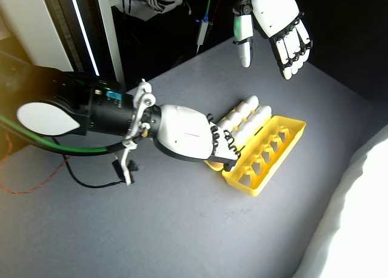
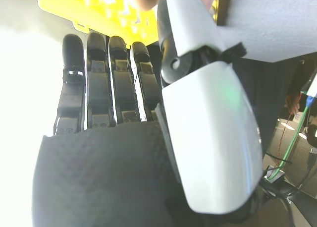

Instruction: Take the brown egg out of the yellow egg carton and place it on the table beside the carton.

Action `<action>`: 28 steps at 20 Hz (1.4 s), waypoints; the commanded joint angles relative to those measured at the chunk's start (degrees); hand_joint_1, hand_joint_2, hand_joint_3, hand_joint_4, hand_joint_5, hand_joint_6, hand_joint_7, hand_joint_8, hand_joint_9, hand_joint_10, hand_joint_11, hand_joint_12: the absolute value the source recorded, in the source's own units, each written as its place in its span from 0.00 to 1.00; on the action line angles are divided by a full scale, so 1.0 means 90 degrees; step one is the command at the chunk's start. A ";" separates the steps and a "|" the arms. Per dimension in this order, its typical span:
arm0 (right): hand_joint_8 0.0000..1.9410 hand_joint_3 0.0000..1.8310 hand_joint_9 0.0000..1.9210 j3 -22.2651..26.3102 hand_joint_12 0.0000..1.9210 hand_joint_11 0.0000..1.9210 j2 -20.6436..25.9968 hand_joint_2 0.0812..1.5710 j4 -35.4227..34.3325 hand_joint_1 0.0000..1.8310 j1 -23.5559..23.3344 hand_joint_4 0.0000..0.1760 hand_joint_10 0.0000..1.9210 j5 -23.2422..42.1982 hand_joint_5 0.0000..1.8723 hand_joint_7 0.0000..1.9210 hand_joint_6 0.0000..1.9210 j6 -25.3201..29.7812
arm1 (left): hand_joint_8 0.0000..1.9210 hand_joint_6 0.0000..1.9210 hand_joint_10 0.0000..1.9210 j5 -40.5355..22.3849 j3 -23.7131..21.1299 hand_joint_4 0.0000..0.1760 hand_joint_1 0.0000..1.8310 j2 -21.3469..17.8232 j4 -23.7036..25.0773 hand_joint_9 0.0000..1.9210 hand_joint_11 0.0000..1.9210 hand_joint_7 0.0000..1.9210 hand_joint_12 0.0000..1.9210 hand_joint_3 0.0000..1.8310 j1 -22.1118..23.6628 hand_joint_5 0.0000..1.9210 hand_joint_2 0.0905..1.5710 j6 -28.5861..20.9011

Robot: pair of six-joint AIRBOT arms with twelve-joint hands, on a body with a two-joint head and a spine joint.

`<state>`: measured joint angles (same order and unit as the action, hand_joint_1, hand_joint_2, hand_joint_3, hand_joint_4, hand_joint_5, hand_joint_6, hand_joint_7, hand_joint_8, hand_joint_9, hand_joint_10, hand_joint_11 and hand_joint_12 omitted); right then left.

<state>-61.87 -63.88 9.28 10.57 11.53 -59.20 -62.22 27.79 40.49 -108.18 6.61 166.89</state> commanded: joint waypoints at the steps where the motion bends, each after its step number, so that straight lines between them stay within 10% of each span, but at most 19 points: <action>1: 0.00 0.00 0.13 -0.0070 0.56 0.00 0.0030 0.72 -0.0047 0.62 -0.0112 0.00 0.07 0.0617 0.14 0.16 0.00 -0.0012 | 0.00 0.00 0.00 -0.0082 -0.0018 0.00 0.00 -0.0086 0.0530 0.13 0.00 0.14 0.29 0.00 0.0050 0.14 0.79 0.0028; 28: 0.01 0.00 0.25 -0.1032 0.75 0.00 -0.1058 0.70 -0.0257 0.72 0.0317 0.00 0.13 0.0882 0.28 0.31 0.02 -0.0012 | 0.00 0.00 0.00 -0.0038 0.0076 0.00 0.00 -0.0086 0.0634 0.18 0.00 0.20 0.38 0.00 0.0052 0.18 0.80 0.0023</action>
<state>-71.11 -73.82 7.11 13.52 13.82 -59.20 -62.00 28.23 40.49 -107.57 6.61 166.89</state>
